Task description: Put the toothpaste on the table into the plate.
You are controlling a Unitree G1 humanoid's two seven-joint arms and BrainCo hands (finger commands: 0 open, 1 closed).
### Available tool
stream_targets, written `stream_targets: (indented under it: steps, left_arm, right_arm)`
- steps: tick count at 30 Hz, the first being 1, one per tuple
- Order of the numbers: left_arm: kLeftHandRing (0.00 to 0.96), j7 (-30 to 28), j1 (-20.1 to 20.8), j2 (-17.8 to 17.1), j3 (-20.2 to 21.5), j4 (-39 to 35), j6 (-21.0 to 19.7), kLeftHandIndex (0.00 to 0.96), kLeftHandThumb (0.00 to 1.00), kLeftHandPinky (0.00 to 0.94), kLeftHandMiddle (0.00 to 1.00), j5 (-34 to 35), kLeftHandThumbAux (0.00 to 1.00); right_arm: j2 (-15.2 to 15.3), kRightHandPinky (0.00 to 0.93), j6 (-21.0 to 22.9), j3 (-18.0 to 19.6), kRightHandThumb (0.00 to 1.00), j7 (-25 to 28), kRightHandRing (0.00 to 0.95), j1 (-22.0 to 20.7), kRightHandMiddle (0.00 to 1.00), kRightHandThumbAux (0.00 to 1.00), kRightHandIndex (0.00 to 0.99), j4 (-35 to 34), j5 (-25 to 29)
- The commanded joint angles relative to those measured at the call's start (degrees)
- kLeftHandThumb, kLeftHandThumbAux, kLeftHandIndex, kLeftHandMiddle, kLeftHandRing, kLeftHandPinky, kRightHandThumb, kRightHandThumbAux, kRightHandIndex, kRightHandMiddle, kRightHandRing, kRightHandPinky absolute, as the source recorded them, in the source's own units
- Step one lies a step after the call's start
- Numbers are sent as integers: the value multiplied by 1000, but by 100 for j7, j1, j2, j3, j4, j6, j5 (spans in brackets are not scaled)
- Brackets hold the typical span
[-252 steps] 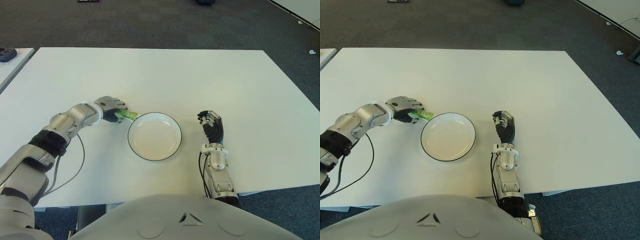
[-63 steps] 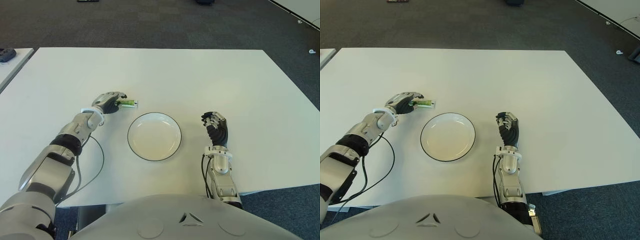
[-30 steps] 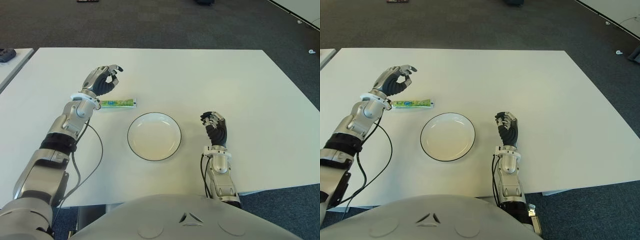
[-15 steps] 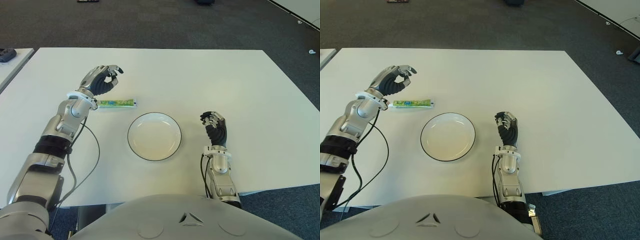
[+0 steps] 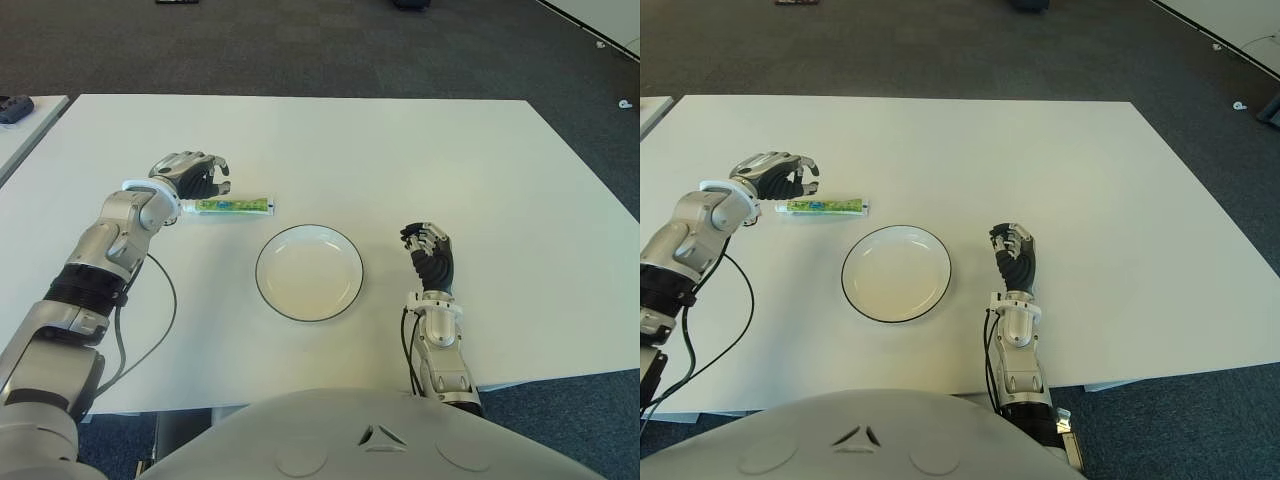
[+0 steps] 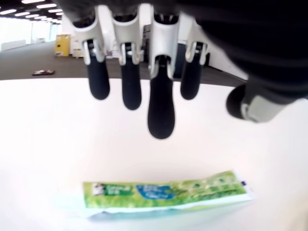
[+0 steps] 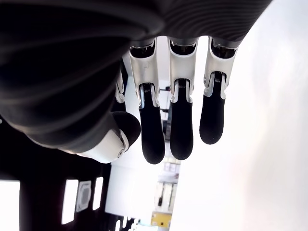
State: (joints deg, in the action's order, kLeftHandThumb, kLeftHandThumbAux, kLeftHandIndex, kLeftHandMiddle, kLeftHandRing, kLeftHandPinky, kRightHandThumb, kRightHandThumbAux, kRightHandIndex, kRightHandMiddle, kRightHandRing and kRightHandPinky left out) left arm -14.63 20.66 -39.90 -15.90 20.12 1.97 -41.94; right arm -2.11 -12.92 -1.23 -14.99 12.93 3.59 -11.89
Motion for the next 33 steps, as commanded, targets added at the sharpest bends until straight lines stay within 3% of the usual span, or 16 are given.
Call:
stream_targets:
  steps: [1,7,16,33]
  left_arm:
    - [89,-174,140,-105,-286,259,-130,21,536,113,111,-323,267]
    - [15,-15,378,-143,-584,998,51,2,550,55,28,-563,242]
    - [0,348,871,-47,-1079,2492,527,0,551,48,1,-760,231]
    - [0,181,1213,17,-1609,3317,808,0,581,52,0,-792,260]
  right_arm:
    - [-27,469,24,-14,705,-21,462,-35,493,732,428,40,-25]
    - [-30,478,13,-15,704,-54,465,-30,493,733,428,43,-51]
    - [-28,486,10,-22,703,-71,469,-29,489,733,427,51,-52]
    - [-30,474,-23,-15,703,-52,469,-21,494,732,428,66,-10]
